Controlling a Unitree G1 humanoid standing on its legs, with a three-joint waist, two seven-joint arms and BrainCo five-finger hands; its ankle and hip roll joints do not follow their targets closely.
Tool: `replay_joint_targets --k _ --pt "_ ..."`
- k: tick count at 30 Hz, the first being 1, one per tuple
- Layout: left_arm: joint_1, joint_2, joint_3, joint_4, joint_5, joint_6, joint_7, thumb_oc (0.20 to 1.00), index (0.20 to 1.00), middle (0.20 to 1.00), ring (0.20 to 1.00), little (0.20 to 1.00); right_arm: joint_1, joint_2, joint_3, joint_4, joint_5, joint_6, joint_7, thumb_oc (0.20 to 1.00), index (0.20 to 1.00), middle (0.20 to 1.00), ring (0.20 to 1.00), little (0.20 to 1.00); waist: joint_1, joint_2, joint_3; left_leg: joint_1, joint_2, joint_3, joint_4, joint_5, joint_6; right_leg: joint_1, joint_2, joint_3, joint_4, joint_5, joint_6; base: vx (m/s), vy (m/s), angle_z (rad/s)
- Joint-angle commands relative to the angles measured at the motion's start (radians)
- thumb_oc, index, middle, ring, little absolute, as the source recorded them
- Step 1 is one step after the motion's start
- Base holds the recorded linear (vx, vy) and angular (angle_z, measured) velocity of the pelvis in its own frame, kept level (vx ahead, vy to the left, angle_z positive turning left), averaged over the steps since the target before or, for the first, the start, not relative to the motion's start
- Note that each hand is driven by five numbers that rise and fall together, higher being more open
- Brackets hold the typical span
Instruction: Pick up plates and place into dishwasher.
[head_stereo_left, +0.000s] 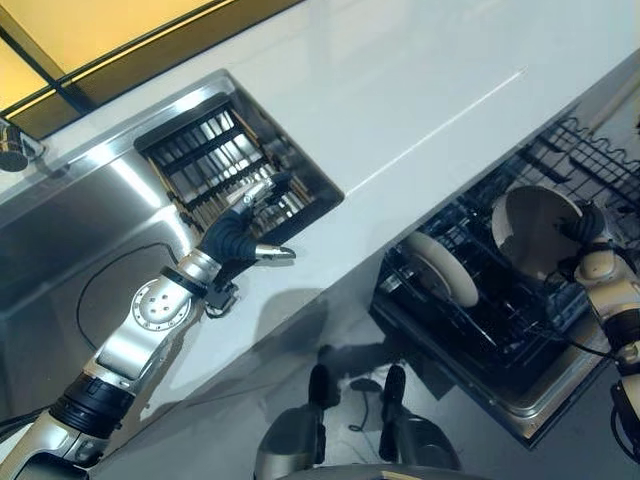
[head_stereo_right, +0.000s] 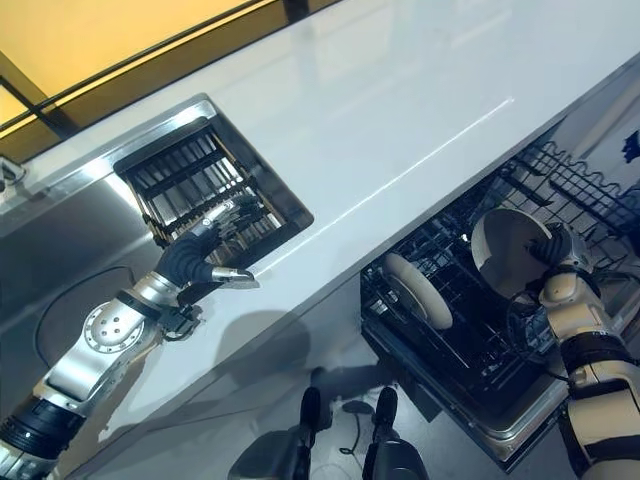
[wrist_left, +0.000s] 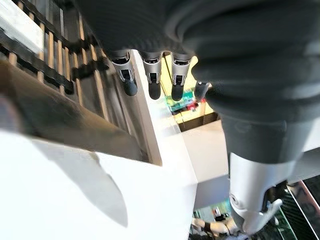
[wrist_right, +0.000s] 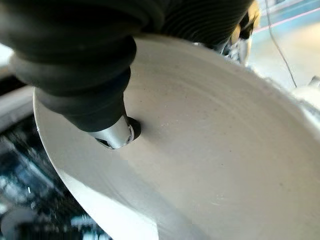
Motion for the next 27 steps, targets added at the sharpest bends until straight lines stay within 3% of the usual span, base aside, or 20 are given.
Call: replay_joint_targets --k 1,13,14,15,20,24,27 --pt "-0.092 0.017 -0.012 -0.061 -0.058 -0.064 0.027 1.0 1.0 1.0 1.0 1.0 -0.179 -0.046 0.071 0.029 0.014 -0.062 0.031 0.2 0.2 0.2 0.2 0.2 0.037 0.021 0.043 -0.075 -0.07 0.017 0.043 -0.085 0.027 -0.038 0.002 -0.025 0.097 -0.143 0.043 -0.04 -0.027 0.04" --pt "-0.145 0.043 -0.006 -0.038 -0.077 -0.079 0.026 1.0 1.0 1.0 1.0 1.0 -0.263 0.007 0.181 0.167 0.08 -0.139 0.247 0.2 0.2 0.2 0.2 0.2 0.059 0.039 0.068 -0.098 -0.072 0.02 0.038 -0.071 0.026 -0.074 -0.01 -0.044 0.112 -0.141 0.039 -0.02 -0.006 0.03" --pt "-0.146 0.041 0.0 -0.04 -0.079 -0.074 0.02 1.0 1.0 1.0 1.0 1.0 -0.261 0.013 0.173 0.173 0.089 -0.145 0.242 0.322 0.322 0.322 0.322 0.322 0.059 0.041 0.069 -0.098 -0.071 0.023 0.037 -0.07 0.026 -0.075 -0.01 -0.045 0.112 -0.14 0.038 0.0 0.0 0.0" --pt "-0.147 0.042 0.0 -0.041 -0.083 -0.071 0.022 1.0 1.0 1.0 1.0 1.0 -0.262 0.015 0.17 0.172 0.099 -0.146 0.206 1.0 1.0 1.0 1.0 1.0 0.058 0.041 0.07 -0.098 -0.07 0.026 0.037 -0.068 0.025 -0.075 -0.01 -0.045 0.112 -0.139 0.038 0.0 0.0 0.0" --pt "-0.108 0.019 0.021 -0.032 -0.08 -0.09 0.021 1.0 1.0 1.0 1.0 1.0 -0.199 0.044 0.03 0.11 0.186 -0.151 -0.016 1.0 1.0 1.0 1.0 1.0 0.04 0.04 0.062 -0.079 -0.067 0.03 0.027 -0.072 0.024 -0.068 -0.004 -0.034 0.114 -0.138 0.041 0.01 0.034 -0.01" --pt "-0.075 -0.009 0.018 -0.044 -0.06 -0.093 0.035 1.0 1.0 1.0 1.0 1.0 -0.13 0.071 -0.061 0.063 0.205 -0.065 -0.221 1.0 1.0 1.0 1.0 1.0 0.026 0.035 0.047 -0.06 -0.065 0.039 0.025 -0.081 0.028 -0.061 -0.001 -0.019 0.115 -0.136 0.045 0.03 0.066 0.0" --pt "-0.051 -0.023 0.009 -0.054 -0.035 -0.102 0.053 1.0 1.0 1.0 1.0 1.0 -0.07 0.095 -0.152 0.047 0.311 -0.07 -0.313 1.0 1.0 1.0 1.0 1.0 0.011 0.035 0.034 -0.043 -0.062 0.049 0.027 -0.093 0.033 -0.048 0.003 -0.006 0.114 -0.138 0.046 0.06 0.079 -0.02"
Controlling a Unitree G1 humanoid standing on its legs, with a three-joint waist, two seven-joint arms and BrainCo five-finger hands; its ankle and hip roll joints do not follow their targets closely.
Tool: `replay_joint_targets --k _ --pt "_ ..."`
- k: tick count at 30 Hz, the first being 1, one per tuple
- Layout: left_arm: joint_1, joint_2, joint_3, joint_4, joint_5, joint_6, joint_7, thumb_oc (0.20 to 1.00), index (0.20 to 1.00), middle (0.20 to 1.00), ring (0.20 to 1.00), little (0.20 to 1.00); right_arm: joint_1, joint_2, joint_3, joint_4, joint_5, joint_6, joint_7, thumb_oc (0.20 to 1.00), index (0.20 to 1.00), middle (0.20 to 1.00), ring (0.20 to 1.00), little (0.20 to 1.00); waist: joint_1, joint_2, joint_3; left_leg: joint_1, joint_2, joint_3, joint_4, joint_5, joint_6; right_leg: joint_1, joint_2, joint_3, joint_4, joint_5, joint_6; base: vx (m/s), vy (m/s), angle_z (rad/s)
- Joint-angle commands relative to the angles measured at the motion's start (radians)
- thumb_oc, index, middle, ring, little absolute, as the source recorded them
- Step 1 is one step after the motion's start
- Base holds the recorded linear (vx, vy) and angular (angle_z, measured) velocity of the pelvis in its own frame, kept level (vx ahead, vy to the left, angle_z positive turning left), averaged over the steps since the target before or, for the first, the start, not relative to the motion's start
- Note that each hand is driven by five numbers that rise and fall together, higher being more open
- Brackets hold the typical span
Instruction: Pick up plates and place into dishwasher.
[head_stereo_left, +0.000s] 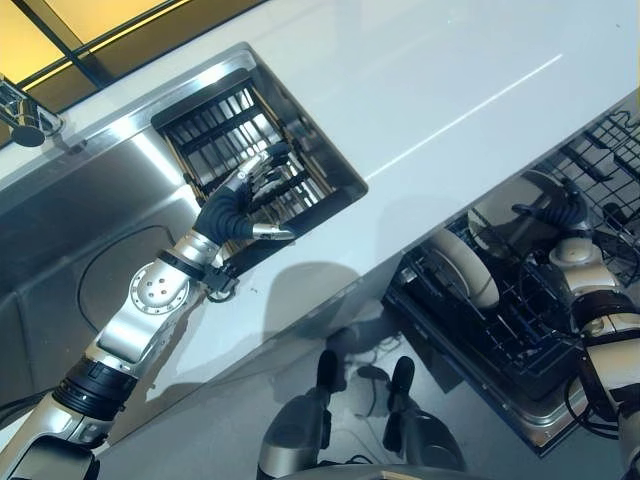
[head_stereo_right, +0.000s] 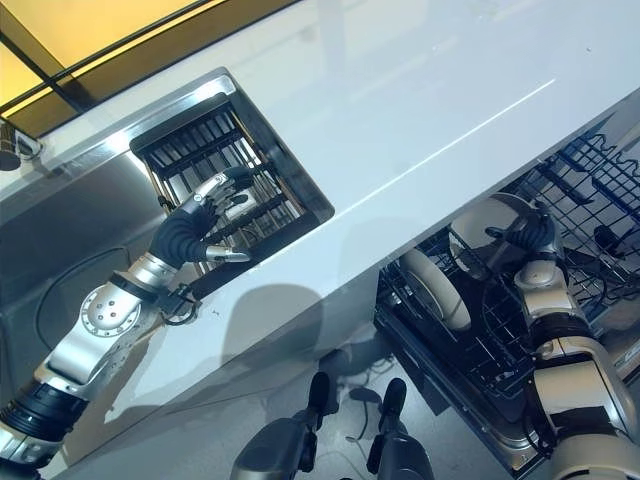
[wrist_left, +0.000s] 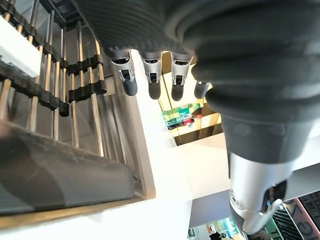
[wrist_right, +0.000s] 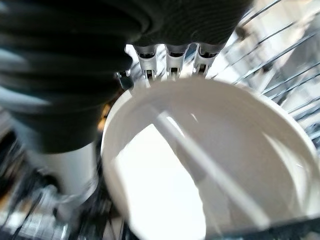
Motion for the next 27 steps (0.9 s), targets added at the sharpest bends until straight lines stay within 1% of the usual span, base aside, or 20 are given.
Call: replay_joint_targets --k 1,5,8,11,12,13,16,17,23,25,27 --pt "0.01 -0.028 -0.003 -0.058 0.028 -0.073 0.048 1.0 1.0 1.0 1.0 1.0 0.016 -0.034 -0.038 -0.084 0.089 -0.013 -0.192 1.0 1.0 1.0 1.0 1.0 -0.016 0.02 0.0 -0.023 -0.049 0.058 0.029 -0.101 0.031 -0.031 0.011 0.004 0.113 -0.14 0.043 0.09 0.103 -0.06" --pt "0.007 -0.044 -0.034 -0.06 0.035 -0.061 0.085 1.0 1.0 1.0 1.0 1.0 0.05 -0.012 -0.105 -0.075 0.08 -0.004 -0.308 1.0 1.0 1.0 1.0 1.0 -0.032 0.025 -0.02 -0.013 -0.048 0.078 0.041 -0.115 0.034 -0.023 0.013 0.029 0.111 -0.141 0.048 0.06 0.083 -0.16" --pt "0.005 -0.045 -0.048 -0.065 0.037 -0.057 0.101 1.0 1.0 1.0 1.0 1.0 0.06 -0.005 -0.126 -0.058 0.094 -0.02 -0.33 1.0 1.0 1.0 1.0 1.0 -0.035 0.028 -0.028 -0.012 -0.047 0.084 0.042 -0.119 0.036 -0.023 0.015 0.039 0.111 -0.142 0.048 0.03 0.04 -0.09" --pt "-0.002 -0.05 -0.061 -0.065 0.041 -0.051 0.121 1.0 1.0 1.0 1.0 1.0 0.068 0.003 -0.142 -0.031 0.073 -0.055 -0.38 1.0 1.0 1.0 1.0 1.0 -0.038 0.035 -0.033 -0.013 -0.049 0.089 0.046 -0.121 0.037 -0.024 0.015 0.047 0.114 -0.145 0.047 0.02 0.026 -0.04" --pt "-0.003 -0.049 -0.062 -0.064 0.04 -0.052 0.123 1.0 1.0 1.0 1.0 1.0 0.07 0.004 -0.143 -0.028 0.069 -0.055 -0.385 1.0 1.0 1.0 1.0 1.0 -0.037 0.036 -0.034 -0.014 -0.049 0.09 0.047 -0.121 0.037 -0.025 0.015 0.048 0.115 -0.146 0.047 0.01 0.015 -0.07" --pt "-0.003 -0.05 -0.062 -0.065 0.039 -0.051 0.126 1.0 1.0 1.0 1.0 1.0 0.076 0.009 -0.147 -0.019 0.053 -0.037 -0.378 1.0 1.0 1.0 1.0 1.0 -0.037 0.038 -0.036 -0.015 -0.049 0.091 0.048 -0.122 0.037 -0.026 0.014 0.048 0.116 -0.147 0.048 0.0 0.015 -0.13" --pt "-0.007 -0.057 -0.069 -0.065 0.047 -0.055 0.136 1.0 1.0 1.0 1.0 1.0 0.086 0.022 -0.139 0.027 0.086 -0.003 -0.353 1.0 1.0 1.0 1.0 1.0 -0.036 0.046 -0.036 -0.018 -0.051 0.092 0.044 -0.12 0.037 -0.03 0.012 0.047 0.116 -0.148 0.048 -0.01 0.016 -0.11" --pt "-0.008 -0.059 -0.07 -0.065 0.047 -0.056 0.135 1.0 1.0 1.0 1.0 1.0 0.089 0.028 -0.138 0.055 0.094 -0.012 -0.332 1.0 1.0 1.0 1.0 1.0 -0.035 0.049 -0.037 -0.018 -0.052 0.091 0.043 -0.119 0.037 -0.029 0.012 0.046 0.116 -0.15 0.046 0.0 0.003 -0.03" --pt "-0.015 -0.048 -0.07 -0.073 0.026 -0.052 0.105 1.0 1.0 1.0 1.0 1.0 0.089 0.05 -0.117 0.153 0.189 -0.014 -0.113 1.0 1.0 1.0 1.0 1.0 -0.018 0.063 -0.042 -0.022 -0.054 0.084 0.042 -0.114 0.037 -0.028 0.005 0.029 0.116 -0.154 0.042 0.0 -0.005 0.01" --pt "-0.016 -0.042 -0.069 -0.076 0.017 -0.057 0.094 1.0 1.0 1.0 1.0 1.0 0.083 0.057 -0.1 0.184 0.265 -0.007 0.014 1.0 1.0 1.0 1.0 1.0 -0.01 0.069 -0.039 -0.026 -0.055 0.08 0.043 -0.111 0.035 -0.03 0.002 0.023 0.119 -0.157 0.04 -0.01 -0.028 0.06" --pt "-0.017 -0.039 -0.063 -0.081 0.013 -0.054 0.086 1.0 1.0 1.0 1.0 1.0 0.081 0.062 -0.088 0.199 0.288 -0.004 0.082 1.0 1.0 1.0 1.0 1.0 -0.007 0.071 -0.037 -0.027 -0.056 0.076 0.041 -0.109 0.034 -0.032 0.002 0.019 0.12 -0.157 0.039 -0.02 -0.027 0.06"
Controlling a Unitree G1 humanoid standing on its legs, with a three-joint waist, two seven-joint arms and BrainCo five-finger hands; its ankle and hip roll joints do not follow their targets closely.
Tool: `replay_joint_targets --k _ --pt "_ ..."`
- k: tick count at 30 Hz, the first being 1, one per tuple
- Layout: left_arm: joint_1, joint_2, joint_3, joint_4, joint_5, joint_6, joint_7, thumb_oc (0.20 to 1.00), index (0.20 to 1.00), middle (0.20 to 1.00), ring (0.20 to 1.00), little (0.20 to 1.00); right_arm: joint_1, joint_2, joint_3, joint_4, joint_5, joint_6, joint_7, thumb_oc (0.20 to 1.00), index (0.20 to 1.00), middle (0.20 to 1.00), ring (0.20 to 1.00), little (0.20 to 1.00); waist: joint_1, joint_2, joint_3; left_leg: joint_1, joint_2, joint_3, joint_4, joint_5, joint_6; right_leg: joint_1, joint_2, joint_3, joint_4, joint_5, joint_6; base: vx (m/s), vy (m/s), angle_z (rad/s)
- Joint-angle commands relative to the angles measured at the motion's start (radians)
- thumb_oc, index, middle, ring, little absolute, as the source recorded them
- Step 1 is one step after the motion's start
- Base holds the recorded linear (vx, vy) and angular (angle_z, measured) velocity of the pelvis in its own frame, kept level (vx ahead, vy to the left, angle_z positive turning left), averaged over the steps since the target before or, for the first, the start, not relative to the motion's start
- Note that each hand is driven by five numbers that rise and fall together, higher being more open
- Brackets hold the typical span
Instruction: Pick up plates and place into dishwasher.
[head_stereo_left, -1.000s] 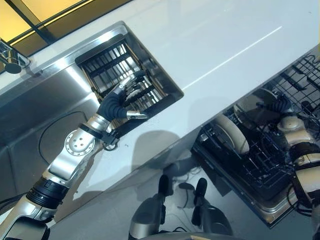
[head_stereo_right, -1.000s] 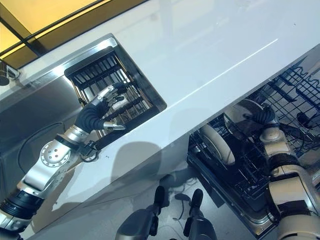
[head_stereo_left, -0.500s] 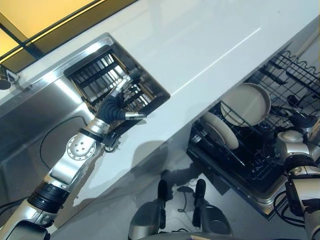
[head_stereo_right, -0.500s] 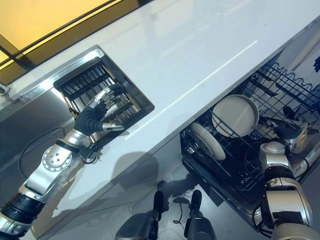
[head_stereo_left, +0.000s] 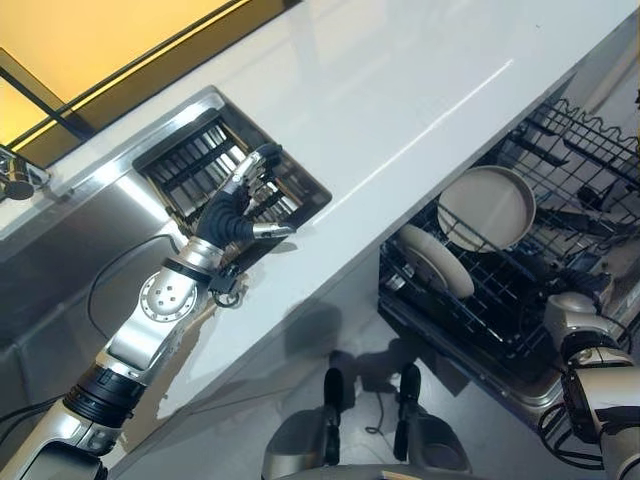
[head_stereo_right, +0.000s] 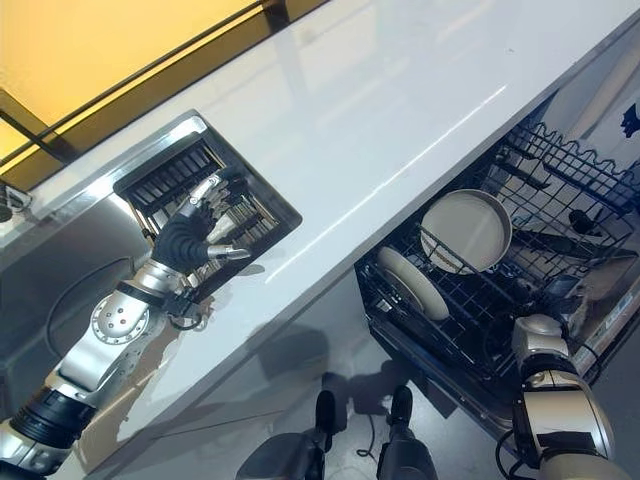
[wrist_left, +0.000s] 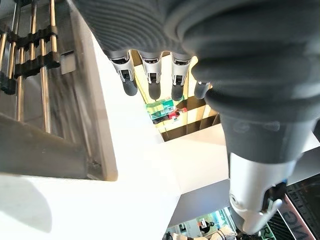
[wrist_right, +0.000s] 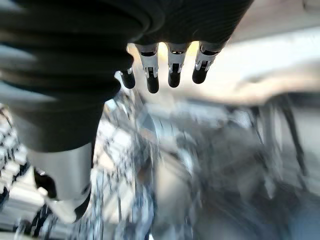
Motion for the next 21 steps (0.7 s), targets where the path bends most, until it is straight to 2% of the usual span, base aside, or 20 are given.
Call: replay_joint_targets --k 1,5,10,14,21 --pt "-0.031 0.003 -0.044 -0.081 0.007 -0.048 -0.017 1.0 1.0 1.0 1.0 1.0 -0.039 -0.021 0.061 0.026 0.087 -0.015 0.163 1.0 1.0 1.0 1.0 1.0 0.049 0.019 0.0 -0.072 -0.061 0.031 0.045 -0.101 0.034 -0.057 0.003 -0.022 0.122 -0.162 0.035 -0.02 -0.029 0.07" --pt "-0.041 0.004 -0.035 -0.087 0.001 -0.036 -0.032 1.0 1.0 1.0 1.0 1.0 -0.045 0.011 0.079 0.065 0.179 0.01 0.327 1.0 1.0 1.0 1.0 1.0 0.057 0.022 0.004 -0.076 -0.06 0.028 0.045 -0.096 0.033 -0.06 0.002 -0.027 0.125 -0.165 0.031 -0.01 -0.013 0.03" --pt "-0.045 -0.005 -0.022 -0.096 -0.005 -0.014 -0.057 1.0 1.0 1.0 1.0 1.0 -0.065 0.032 0.091 0.079 0.258 -0.011 0.497 1.0 1.0 1.0 1.0 1.0 0.067 0.023 0.003 -0.075 -0.059 0.021 0.045 -0.094 0.031 -0.058 0.003 -0.032 0.129 -0.168 0.026 0.0 0.0 0.0" --pt "-0.045 -0.011 -0.008 -0.091 -0.012 -0.001 -0.084 1.0 1.0 1.0 1.0 1.0 -0.087 0.036 0.095 0.054 0.318 -0.055 0.588 1.0 1.0 1.0 1.0 1.0 0.07 0.02 -0.001 -0.073 -0.056 0.018 0.048 -0.093 0.029 -0.056 0.002 -0.036 0.133 -0.168 0.026 0.0 -0.004 -0.01" --pt "-0.061 0.003 0.012 -0.072 -0.047 0.0 -0.128 1.0 1.0 1.0 1.0 1.0 -0.166 0.032 0.108 -0.007 0.405 -0.066 0.675 1.0 1.0 1.0 1.0 1.0 0.077 0.017 0.0 -0.081 -0.054 0.015 0.052 -0.09 0.025 -0.063 -0.002 -0.039 0.136 -0.166 0.028 0.0 -0.007 -0.02"
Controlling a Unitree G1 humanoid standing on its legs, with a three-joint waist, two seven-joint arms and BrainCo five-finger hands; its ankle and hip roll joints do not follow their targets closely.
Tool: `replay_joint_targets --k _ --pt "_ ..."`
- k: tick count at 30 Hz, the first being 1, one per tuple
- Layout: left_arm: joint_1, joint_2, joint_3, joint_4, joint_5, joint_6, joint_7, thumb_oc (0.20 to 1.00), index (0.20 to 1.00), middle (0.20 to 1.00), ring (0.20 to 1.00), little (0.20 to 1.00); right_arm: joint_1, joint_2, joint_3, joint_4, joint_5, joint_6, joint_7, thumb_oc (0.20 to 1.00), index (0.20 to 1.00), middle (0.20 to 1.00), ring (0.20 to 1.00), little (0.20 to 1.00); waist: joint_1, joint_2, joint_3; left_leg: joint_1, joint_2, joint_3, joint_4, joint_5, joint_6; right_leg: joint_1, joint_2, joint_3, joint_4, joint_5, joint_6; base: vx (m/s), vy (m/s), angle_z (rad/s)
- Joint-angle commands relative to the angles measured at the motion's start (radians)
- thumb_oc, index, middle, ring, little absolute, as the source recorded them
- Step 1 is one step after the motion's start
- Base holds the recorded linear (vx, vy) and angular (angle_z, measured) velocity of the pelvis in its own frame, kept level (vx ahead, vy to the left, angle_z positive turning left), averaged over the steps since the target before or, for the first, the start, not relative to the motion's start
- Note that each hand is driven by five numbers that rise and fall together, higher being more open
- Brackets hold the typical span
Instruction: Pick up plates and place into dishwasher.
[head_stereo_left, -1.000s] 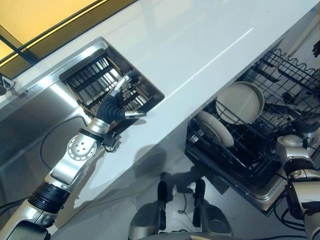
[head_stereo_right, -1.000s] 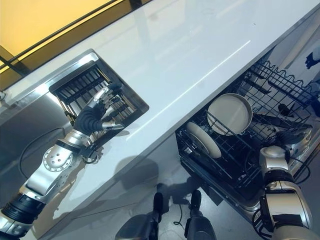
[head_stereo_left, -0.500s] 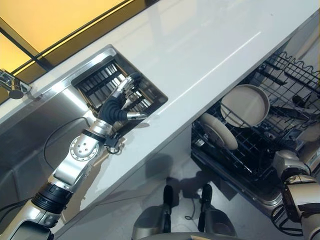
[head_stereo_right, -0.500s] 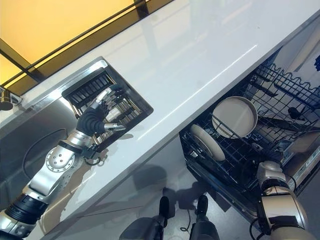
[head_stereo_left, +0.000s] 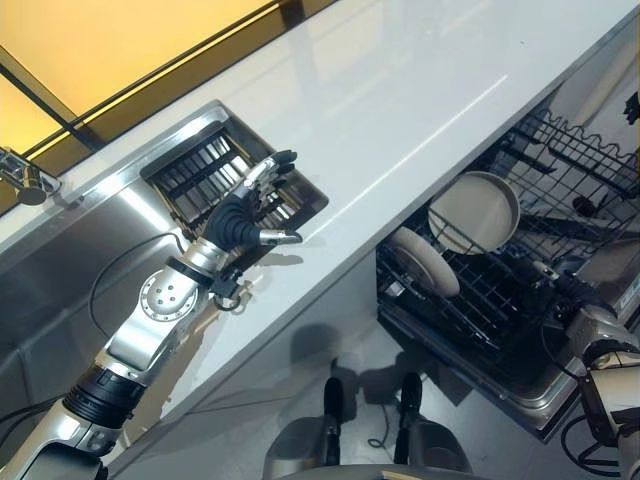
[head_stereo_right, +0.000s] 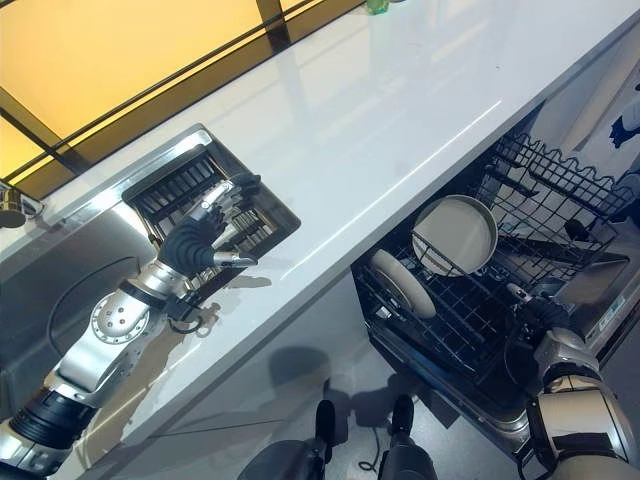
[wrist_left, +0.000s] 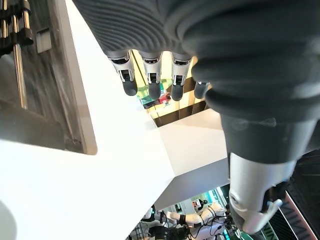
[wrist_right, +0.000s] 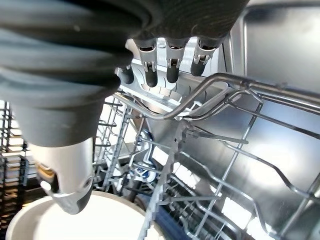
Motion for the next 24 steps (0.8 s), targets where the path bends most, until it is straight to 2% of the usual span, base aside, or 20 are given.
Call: replay_joint_targets --k 1,6,10,16,20,24 --pt "-0.064 0.008 -0.002 -0.043 -0.044 -0.031 -0.02 1.0 1.0 1.0 1.0 1.0 -0.181 0.112 0.044 -0.111 0.084 -0.052 0.163 1.0 1.0 1.0 1.0 1.0 0.083 0.018 0.031 -0.086 -0.064 0.023 0.054 -0.096 0.03 -0.068 -0.008 -0.015 0.137 -0.169 0.033 0.0 0.0 0.0" --pt "-0.093 0.038 0.006 -0.027 -0.087 -0.023 -0.037 1.0 1.0 1.0 1.0 1.0 -0.289 0.092 0.086 -0.129 0.067 -0.03 0.183 1.0 1.0 1.0 1.0 1.0 0.098 0.021 0.033 -0.1 -0.064 0.021 0.06 -0.091 0.026 -0.076 -0.015 -0.027 0.137 -0.168 0.034 0.0 -0.008 -0.02" --pt "-0.112 0.067 0.011 -0.016 -0.112 -0.016 -0.047 1.0 1.0 1.0 1.0 1.0 -0.391 0.085 0.118 -0.116 0.079 0.0 0.16 1.0 1.0 1.0 1.0 1.0 0.111 0.028 0.038 -0.115 -0.066 0.016 0.064 -0.087 0.023 -0.086 -0.016 -0.033 0.138 -0.168 0.033 0.01 -0.016 -0.02" --pt "-0.143 0.09 0.004 0.002 -0.135 -0.02 -0.038 1.0 1.0 1.0 1.0 1.0 -0.497 0.081 0.128 -0.09 0.174 0.063 0.177 1.0 1.0 1.0 1.0 1.0 0.126 0.04 0.044 -0.135 -0.068 0.01 0.055 -0.074 0.022 -0.107 -0.017 -0.039 0.145 -0.171 0.03 -0.02 -0.004 0.03" --pt "-0.147 0.099 0.007 0.001 -0.14 -0.018 -0.029 1.0 1.0 1.0 1.0 1.0 -0.518 0.085 0.137 -0.08 0.145 0.063 0.173 1.0 1.0 1.0 1.0 1.0 0.136 0.045 0.046 -0.142 -0.07 0.006 0.058 -0.071 0.02 -0.109 -0.021 -0.05 0.145 -0.171 0.029 0.01 -0.008 0.08" --pt "-0.136 0.114 0.023 0.009 -0.163 -0.02 -0.038 1.0 1.0 1.0 1.0 1.0 -0.545 0.073 0.142 -0.093 0.218 0.055 0.178 1.0 1.0 1.0 1.0 1.0 0.141 0.05 0.053 -0.151 -0.07 0.006 0.058 -0.067 0.019 -0.115 -0.021 -0.057 0.143 -0.17 0.028 -0.01 -0.019 0.11"
